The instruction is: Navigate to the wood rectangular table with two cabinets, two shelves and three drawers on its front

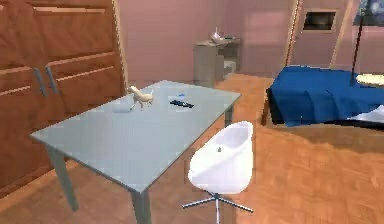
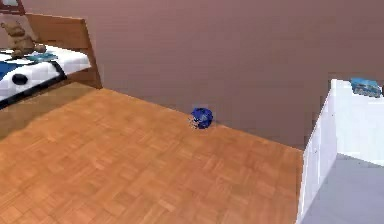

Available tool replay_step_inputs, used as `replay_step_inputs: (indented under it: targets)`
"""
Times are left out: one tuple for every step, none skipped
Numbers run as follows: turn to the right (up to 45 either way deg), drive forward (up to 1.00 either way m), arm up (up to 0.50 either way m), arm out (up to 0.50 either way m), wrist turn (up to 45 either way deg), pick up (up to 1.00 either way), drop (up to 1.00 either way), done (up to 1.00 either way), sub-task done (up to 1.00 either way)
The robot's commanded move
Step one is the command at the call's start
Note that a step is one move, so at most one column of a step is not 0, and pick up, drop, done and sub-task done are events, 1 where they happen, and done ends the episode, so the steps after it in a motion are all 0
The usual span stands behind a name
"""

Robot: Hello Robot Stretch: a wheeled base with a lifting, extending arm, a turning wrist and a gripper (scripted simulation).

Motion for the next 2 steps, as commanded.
replay_step_inputs:
  targets:
    - [45.0, 0.00, 0.00, 0.00, 0.0, 0.00, 0.00, 0.00, 0.00]
    - [21.0, 0.00, 0.00, 0.00, 0.0, 0.00, 0.00, 0.00, 0.00]
